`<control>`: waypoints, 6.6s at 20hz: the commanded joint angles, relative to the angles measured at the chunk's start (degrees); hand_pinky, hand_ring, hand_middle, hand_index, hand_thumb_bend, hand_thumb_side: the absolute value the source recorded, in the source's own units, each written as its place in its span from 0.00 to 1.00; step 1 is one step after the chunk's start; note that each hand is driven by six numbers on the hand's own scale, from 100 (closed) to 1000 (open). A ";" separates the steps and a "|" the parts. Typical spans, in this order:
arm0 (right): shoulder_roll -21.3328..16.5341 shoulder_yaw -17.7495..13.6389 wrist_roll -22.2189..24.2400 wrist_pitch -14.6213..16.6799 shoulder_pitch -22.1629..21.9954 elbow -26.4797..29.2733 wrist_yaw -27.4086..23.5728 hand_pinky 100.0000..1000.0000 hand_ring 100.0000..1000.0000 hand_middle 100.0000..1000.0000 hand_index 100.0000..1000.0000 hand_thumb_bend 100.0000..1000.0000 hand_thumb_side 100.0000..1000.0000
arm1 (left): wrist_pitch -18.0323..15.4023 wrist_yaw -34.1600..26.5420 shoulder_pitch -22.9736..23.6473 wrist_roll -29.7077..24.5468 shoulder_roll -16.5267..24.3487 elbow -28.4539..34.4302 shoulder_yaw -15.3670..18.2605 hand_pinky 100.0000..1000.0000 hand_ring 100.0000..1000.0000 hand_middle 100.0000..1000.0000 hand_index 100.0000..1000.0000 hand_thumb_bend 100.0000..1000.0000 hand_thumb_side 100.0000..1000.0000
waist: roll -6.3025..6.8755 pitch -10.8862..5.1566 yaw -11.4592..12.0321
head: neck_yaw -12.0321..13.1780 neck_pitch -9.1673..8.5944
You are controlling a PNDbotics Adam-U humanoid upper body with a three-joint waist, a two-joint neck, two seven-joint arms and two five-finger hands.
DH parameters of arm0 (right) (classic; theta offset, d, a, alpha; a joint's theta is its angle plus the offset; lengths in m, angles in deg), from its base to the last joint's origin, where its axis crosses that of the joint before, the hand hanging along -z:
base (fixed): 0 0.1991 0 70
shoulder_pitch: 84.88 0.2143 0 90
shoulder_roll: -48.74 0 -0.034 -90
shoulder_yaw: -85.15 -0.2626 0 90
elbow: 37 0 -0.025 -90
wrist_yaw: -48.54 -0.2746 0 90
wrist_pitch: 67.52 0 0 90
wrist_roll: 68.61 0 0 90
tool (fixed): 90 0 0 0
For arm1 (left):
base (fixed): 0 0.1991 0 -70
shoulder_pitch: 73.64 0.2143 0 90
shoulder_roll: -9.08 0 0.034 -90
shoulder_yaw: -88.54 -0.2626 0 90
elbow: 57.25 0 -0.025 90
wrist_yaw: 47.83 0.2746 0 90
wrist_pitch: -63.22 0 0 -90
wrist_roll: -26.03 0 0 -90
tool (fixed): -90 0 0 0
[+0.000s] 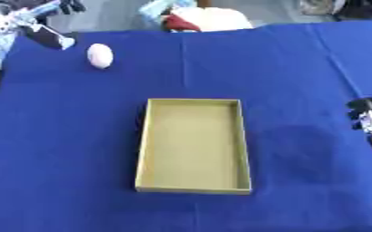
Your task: Pick up objects on the table and place them in the box.
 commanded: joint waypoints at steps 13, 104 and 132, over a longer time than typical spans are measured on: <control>-0.51 -0.05 0.22 0.21 0.84 0.47 -0.58 0.43 0.58 0.40 0.63 0.00 0.80 | 1.20 4.55 -1.84 2.70 -0.26 -5.21 1.94 0.68 0.73 0.73 0.84 0.09 0.05 | 0.25 -0.52 -1.00 | 0.61 0.04; 0.25 1.55 1.97 0.83 1.69 0.53 -0.88 0.43 0.58 0.40 0.63 0.00 0.80 | -12.08 -19.82 5.53 -19.42 -6.17 35.54 -26.54 0.66 0.65 0.64 0.76 0.43 0.63 | 0.90 0.13 -1.74 | 0.93 -0.84; -0.03 -0.36 -0.05 0.06 1.57 1.19 -0.54 0.43 0.58 0.40 0.63 0.00 0.78 | 11.84 -43.81 33.12 5.93 -3.51 59.52 4.92 0.64 0.60 0.61 0.78 0.00 0.54 | -0.10 0.87 0.62 | -0.32 -1.61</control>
